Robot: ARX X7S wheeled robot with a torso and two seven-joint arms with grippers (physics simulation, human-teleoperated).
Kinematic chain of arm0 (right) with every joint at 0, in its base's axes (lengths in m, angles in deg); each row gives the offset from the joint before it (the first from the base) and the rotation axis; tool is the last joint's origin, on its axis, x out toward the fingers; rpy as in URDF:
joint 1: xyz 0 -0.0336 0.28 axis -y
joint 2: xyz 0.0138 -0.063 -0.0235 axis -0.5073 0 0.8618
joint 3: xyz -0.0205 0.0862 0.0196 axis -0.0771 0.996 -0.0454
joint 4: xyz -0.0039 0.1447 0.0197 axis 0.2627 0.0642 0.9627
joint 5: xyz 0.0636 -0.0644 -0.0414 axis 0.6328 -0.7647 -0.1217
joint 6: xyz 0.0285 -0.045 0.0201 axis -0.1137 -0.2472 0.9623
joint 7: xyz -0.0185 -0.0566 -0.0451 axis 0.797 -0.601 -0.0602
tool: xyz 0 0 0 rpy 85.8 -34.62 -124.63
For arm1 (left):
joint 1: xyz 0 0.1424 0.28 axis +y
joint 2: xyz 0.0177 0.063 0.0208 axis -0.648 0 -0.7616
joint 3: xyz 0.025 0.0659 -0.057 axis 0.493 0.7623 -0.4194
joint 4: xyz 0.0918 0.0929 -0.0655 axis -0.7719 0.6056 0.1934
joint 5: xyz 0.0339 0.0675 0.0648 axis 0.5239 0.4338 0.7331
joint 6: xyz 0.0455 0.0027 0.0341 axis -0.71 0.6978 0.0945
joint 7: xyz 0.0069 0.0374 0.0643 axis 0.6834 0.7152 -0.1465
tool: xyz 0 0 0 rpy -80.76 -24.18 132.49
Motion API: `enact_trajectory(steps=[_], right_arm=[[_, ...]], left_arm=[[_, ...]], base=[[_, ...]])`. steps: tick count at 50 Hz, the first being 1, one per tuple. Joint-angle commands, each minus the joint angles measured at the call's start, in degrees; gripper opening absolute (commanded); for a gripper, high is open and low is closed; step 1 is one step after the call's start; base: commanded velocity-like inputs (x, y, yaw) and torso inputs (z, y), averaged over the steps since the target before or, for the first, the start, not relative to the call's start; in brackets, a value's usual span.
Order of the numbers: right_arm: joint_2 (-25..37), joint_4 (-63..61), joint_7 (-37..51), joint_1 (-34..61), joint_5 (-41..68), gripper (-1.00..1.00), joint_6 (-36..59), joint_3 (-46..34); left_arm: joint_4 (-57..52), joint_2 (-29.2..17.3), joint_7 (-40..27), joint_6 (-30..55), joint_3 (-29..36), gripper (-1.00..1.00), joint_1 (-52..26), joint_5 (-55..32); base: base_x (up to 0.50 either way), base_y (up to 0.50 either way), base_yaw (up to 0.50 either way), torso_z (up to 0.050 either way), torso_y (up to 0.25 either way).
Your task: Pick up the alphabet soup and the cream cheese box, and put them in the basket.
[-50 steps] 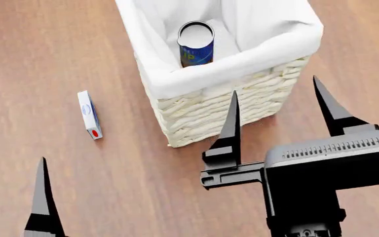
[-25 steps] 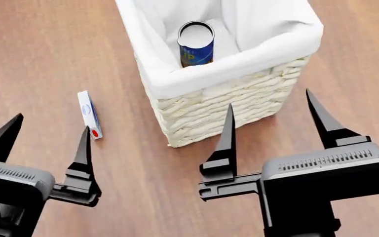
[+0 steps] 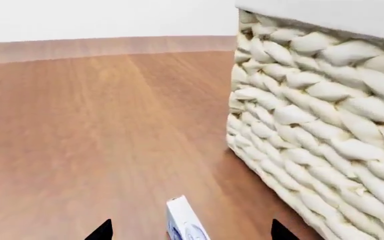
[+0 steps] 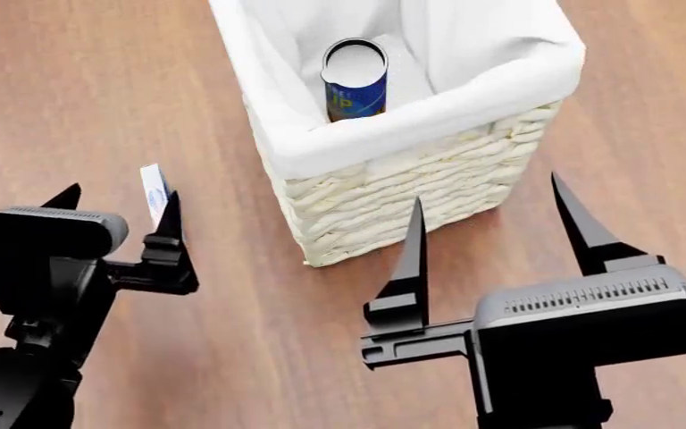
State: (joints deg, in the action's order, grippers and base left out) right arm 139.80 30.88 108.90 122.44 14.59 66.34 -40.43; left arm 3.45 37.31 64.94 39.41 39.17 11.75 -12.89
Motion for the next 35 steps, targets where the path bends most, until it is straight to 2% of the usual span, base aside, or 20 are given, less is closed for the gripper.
enact_trajectory(steps=[1, 9, 22, 27, 28, 35], right_arm=[[0.0, 0.5, -0.1, -0.8, 0.2, 1.00, -0.7, 0.2], [-0.2, 0.5, -0.1, -1.2, 0.2, 1.00, -0.9, 0.3], [0.5, 0.0, 0.1, -1.5, 0.6, 1.00, -0.6, 0.4], [0.6, 0.1, 0.0, -1.8, 0.5, 1.00, -0.7, 0.4], [0.7, 0.2, -0.1, -1.8, 0.7, 1.00, -0.9, 0.5], [0.4, 0.6, -0.3, -2.1, 0.7, 1.00, -1.2, 0.6]], left_arm=[[13.9, 2.9, 2.2, -3.7, 0.3, 1.00, -4.9, 0.6], [24.0, 4.5, 4.4, -7.8, -0.4, 1.00, -7.6, 0.2], [49.0, 8.4, 7.9, -20.5, -0.8, 1.00, -15.2, 1.8], [53.6, 9.2, 8.8, -23.0, -0.8, 1.00, -16.9, 2.1], [52.8, 9.1, 8.7, -22.6, -1.0, -1.00, -16.7, 1.8], [45.1, 7.7, 7.9, -18.4, -0.5, -1.00, -14.2, 1.2]], base=[[0.00, 0.00, 0.00, 0.000, 0.000], [0.00, 0.00, 0.00, 0.000, 0.000], [0.00, 0.00, 0.00, 0.000, 0.000], [0.00, 0.00, 0.00, 0.000, 0.000], [0.00, 0.00, 0.00, 0.000, 0.000], [0.00, 0.00, 0.00, 0.000, 0.000]])
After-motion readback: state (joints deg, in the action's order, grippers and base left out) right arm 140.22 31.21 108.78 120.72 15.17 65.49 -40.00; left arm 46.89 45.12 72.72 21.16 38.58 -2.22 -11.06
